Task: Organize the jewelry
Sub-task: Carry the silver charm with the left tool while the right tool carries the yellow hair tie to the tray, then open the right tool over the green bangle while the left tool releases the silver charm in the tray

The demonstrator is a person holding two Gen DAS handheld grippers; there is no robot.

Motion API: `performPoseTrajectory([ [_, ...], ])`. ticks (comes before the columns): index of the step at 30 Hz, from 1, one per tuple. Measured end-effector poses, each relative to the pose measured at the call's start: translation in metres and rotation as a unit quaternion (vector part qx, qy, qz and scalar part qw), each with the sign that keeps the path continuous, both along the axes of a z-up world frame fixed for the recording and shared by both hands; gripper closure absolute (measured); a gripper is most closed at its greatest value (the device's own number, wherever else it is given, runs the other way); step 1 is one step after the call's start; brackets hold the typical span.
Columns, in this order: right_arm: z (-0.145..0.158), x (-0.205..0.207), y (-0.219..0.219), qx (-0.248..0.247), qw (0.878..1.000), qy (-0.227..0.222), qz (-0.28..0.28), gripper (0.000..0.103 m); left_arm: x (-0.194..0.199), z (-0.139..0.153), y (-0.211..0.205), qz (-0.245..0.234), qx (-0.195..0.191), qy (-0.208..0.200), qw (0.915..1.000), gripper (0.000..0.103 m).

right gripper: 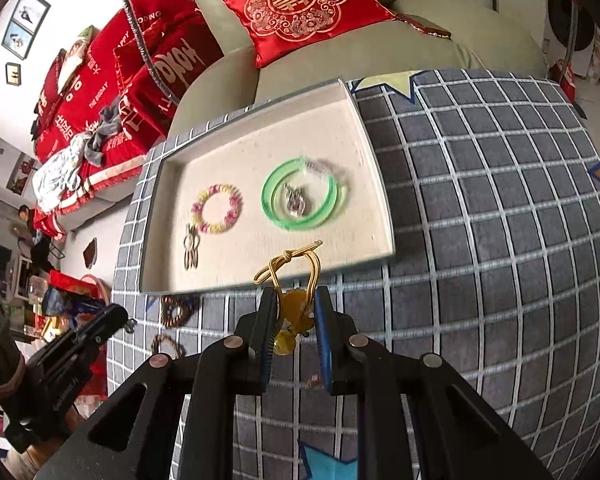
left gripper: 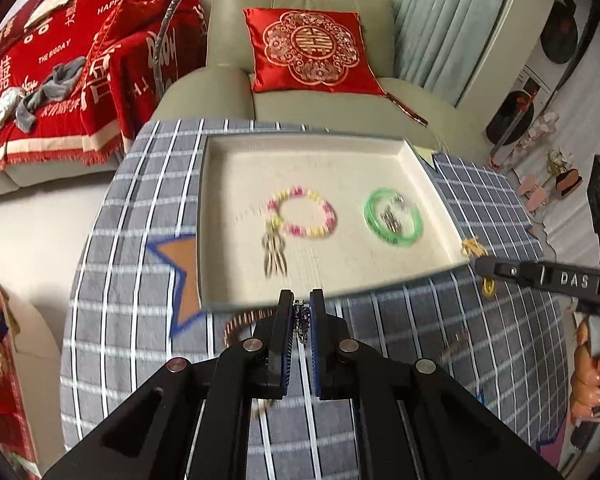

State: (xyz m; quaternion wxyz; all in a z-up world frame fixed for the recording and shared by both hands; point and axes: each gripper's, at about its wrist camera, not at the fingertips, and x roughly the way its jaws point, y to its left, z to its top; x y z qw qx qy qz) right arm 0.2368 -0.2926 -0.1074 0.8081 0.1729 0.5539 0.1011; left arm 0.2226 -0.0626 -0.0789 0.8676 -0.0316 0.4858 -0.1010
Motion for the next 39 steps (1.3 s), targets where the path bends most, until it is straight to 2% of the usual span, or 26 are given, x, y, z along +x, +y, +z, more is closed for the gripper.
performPoseTrajectory([
  [7,-0.013,0.032,0.007,-0.01,1.0,0.005,0.008,0.083,0.043,-0.011,-0.01,0.005,0.016,-0.001,0.9999,0.081],
  [18,-0.034,0.071,0.012,-0.028,0.999,0.011,0.009,0.083,0.084,-0.04,-0.019,0.02,0.045,0.02,0.9986,0.081],
  [32,-0.051,0.08,0.014,-0.038,0.999,0.03,0.025,0.081,0.097,-0.065,-0.034,0.009,0.098,0.047,0.9941,0.081],
  [33,-0.051,0.08,0.015,-0.039,0.998,0.03,0.025,0.077,0.097,-0.065,-0.034,0.009,0.101,0.048,0.9937,0.081],
  [35,-0.051,0.08,0.015,-0.04,0.998,0.03,0.023,0.061,0.097,-0.067,-0.036,0.009,0.111,0.048,0.9927,0.081],
  [36,-0.05,0.081,0.015,-0.039,0.999,0.029,0.022,0.048,0.097,-0.068,-0.036,0.009,0.117,0.048,0.9919,0.081],
  [39,-0.048,0.081,0.014,-0.03,0.999,0.024,0.018,0.046,0.097,-0.069,-0.037,0.011,0.122,0.051,0.9912,0.081],
])
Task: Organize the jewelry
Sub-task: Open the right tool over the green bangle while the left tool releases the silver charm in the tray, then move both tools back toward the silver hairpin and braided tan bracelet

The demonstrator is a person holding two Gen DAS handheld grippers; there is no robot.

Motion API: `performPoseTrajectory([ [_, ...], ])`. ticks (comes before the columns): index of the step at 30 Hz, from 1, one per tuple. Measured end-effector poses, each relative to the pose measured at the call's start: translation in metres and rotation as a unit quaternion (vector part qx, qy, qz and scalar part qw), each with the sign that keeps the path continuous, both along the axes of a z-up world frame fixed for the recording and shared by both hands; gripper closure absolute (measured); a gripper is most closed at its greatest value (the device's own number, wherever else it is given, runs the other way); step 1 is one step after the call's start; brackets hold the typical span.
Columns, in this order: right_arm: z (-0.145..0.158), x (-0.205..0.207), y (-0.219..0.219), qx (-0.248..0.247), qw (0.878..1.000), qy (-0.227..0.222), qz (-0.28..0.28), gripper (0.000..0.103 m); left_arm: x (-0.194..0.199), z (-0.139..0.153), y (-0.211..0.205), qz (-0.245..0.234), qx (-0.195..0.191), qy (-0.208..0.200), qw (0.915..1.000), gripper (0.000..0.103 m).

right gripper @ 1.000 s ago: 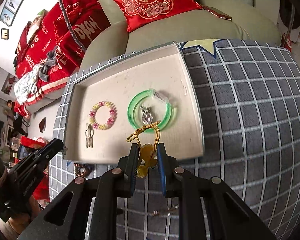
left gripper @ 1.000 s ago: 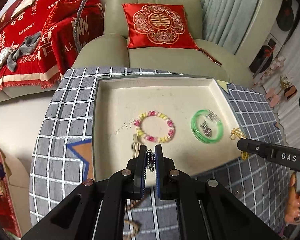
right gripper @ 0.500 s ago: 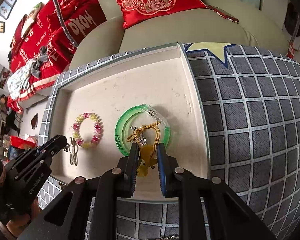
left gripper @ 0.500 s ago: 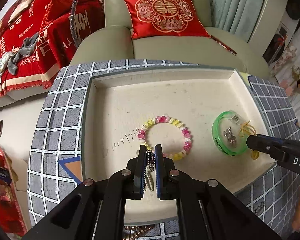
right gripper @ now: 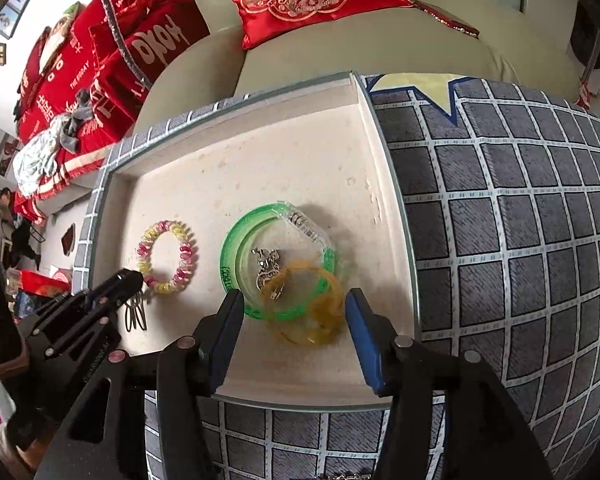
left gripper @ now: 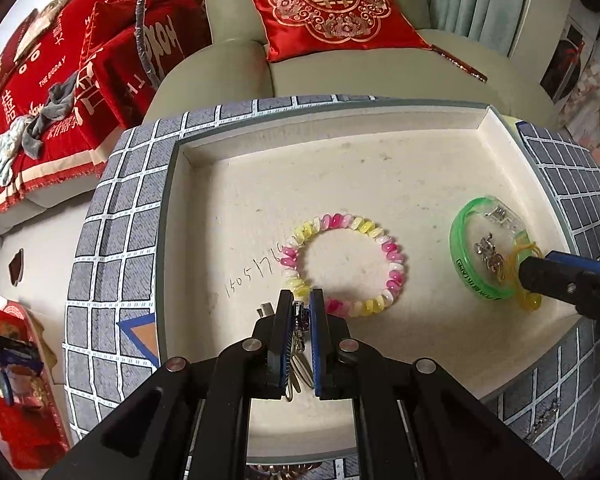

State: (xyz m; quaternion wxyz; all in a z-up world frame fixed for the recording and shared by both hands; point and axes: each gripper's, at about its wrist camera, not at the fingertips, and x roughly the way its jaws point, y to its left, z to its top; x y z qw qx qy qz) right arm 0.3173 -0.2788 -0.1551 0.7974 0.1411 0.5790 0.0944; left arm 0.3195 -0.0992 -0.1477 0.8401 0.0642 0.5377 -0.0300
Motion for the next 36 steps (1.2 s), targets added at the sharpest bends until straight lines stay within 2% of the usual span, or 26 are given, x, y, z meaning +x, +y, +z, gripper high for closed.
performPoseTrajectory([
  [11,0.028,-0.021,-0.014,0.036,0.999,-0.029,-0.025,0.046,-0.003,0.004,0.001,0.001,-0.006,-0.003,1.0,0.081],
  [16,0.036,-0.036,-0.018,0.055,0.997,-0.029,-0.039,0.046,-0.004,0.006,0.001,-0.001,0.0,-0.01,0.9999,0.081],
  [23,0.04,-0.053,-0.019,0.075,0.996,-0.028,-0.048,0.046,-0.008,0.013,0.002,-0.004,-0.011,-0.019,0.9998,0.081],
  [26,0.042,-0.06,-0.02,0.082,0.995,-0.026,-0.053,0.043,-0.01,0.018,0.004,-0.002,-0.014,-0.025,0.9996,0.08],
  [28,0.043,-0.066,-0.021,0.087,0.994,-0.026,-0.057,0.034,-0.012,0.022,0.006,0.002,-0.025,-0.028,0.9993,0.08],
  [30,0.042,-0.072,-0.023,0.087,0.994,-0.023,-0.062,0.033,-0.013,0.026,0.006,0.002,-0.031,-0.03,0.9991,0.079],
  [32,0.041,-0.077,-0.023,0.087,0.994,-0.019,-0.065,0.031,-0.015,0.029,0.005,0.003,-0.027,-0.032,0.9991,0.0],
  [33,0.041,-0.08,-0.023,0.086,0.994,-0.018,-0.068,0.02,-0.017,0.032,0.006,0.009,-0.022,-0.049,0.9985,0.0],
  [36,0.042,-0.086,-0.026,0.089,0.993,-0.02,-0.079,0.019,-0.015,0.03,0.006,0.001,-0.026,-0.05,0.9984,0.0],
])
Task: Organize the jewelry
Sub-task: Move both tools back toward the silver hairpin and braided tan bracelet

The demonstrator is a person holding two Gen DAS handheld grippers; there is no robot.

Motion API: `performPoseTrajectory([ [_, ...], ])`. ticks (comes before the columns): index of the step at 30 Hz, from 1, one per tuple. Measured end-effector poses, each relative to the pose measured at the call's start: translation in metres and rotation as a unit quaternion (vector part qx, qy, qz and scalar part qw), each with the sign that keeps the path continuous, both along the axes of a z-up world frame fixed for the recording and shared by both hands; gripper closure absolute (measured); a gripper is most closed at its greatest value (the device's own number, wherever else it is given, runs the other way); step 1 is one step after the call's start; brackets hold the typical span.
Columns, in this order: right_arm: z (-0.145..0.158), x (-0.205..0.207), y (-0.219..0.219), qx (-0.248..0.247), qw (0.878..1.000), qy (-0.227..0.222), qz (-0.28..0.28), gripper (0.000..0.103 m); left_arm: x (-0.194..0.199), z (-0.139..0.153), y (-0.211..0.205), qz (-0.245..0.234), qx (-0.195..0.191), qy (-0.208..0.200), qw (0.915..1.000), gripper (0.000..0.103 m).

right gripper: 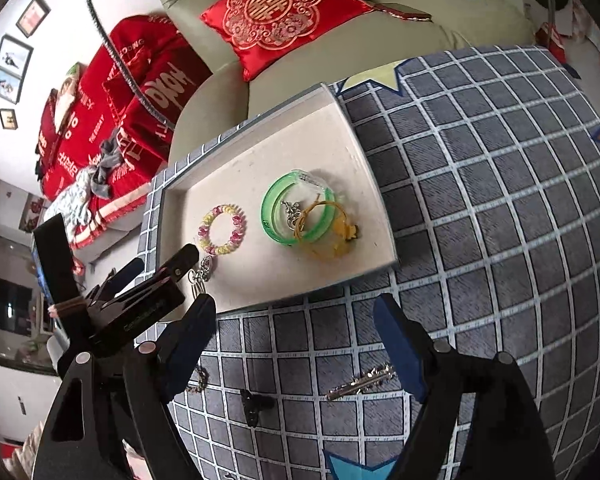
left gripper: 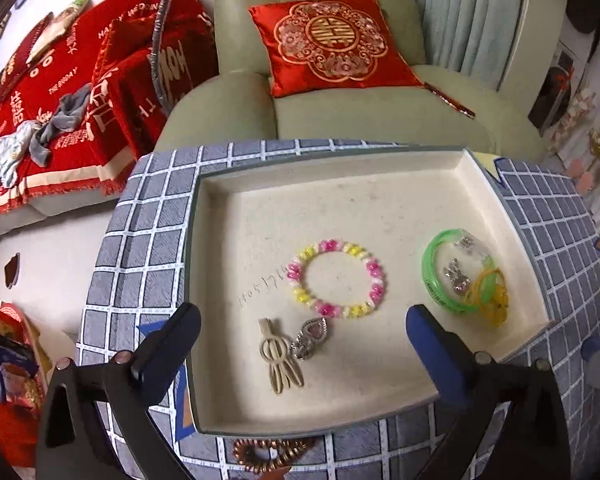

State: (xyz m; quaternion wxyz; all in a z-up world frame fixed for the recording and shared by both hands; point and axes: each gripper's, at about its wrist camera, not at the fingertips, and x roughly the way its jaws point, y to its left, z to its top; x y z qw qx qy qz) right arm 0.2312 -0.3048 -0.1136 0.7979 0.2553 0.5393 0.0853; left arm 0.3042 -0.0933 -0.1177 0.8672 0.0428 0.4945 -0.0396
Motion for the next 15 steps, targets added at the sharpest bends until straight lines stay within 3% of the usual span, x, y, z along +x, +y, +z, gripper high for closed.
performPoseTrajectory([
  [3,0.003,-0.006,0.0,-0.004,1.0,-0.011,-0.009,0.0,0.0,0.001,0.003,-0.001,0.007,-0.006,1.0,0.0],
  [8,0.014,-0.019,0.0,-0.016,0.999,-0.039,-0.014,0.0,-0.014,0.007,0.011,-0.005,0.028,-0.022,0.9994,0.0],
  [15,0.009,-0.03,0.014,-0.037,0.999,-0.002,0.025,0.0,-0.05,0.012,0.047,0.028,0.017,-0.006,0.9994,0.0],
])
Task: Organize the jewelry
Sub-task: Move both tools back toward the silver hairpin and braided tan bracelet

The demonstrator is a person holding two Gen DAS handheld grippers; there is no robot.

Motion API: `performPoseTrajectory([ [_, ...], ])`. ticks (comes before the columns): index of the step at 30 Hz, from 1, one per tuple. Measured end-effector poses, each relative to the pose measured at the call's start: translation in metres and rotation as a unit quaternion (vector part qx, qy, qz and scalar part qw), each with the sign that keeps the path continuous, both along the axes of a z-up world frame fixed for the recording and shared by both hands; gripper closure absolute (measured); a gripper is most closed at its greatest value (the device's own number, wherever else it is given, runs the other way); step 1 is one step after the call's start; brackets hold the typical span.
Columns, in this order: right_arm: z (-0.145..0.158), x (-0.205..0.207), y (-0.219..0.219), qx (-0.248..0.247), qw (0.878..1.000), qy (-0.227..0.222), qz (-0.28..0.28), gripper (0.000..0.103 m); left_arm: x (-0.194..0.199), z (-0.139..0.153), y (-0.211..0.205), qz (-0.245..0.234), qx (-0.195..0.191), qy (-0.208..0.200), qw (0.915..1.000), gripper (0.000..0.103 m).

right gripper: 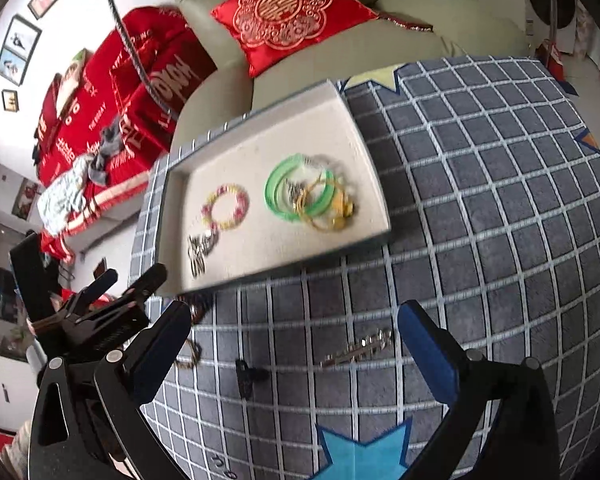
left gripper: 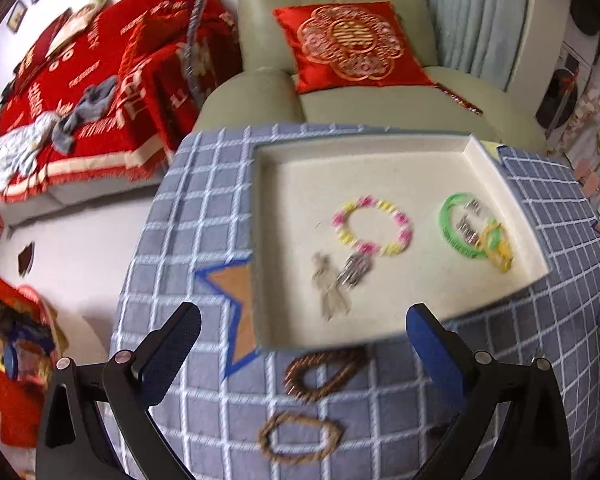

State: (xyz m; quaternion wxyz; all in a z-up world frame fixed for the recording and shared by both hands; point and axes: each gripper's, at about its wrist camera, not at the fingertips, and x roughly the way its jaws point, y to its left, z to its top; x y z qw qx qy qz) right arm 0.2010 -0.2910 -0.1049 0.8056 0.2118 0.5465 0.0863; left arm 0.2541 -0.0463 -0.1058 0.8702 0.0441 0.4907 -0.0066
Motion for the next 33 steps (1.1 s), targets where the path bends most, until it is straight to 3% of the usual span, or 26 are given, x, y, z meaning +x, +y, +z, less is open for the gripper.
performPoseTrajectory([
  [14,-0.055,-0.033,-0.001,-0.019,0.993,0.108,-0.04,0.0,-0.068,-0.051,0.044,0.051,-0.016,0.083,0.9952,0.0],
  [27,-0.075,-0.019,0.004,-0.035,0.984,0.134,-0.114,0.0,-0.063,-0.062,0.05,0.037,-0.026,0.081,0.9957,0.0],
  [33,-0.084,-0.008,0.018,-0.071,0.977,0.138,-0.146,0.008,-0.053,-0.07,0.049,0.03,-0.021,0.089,0.9953,0.001],
])
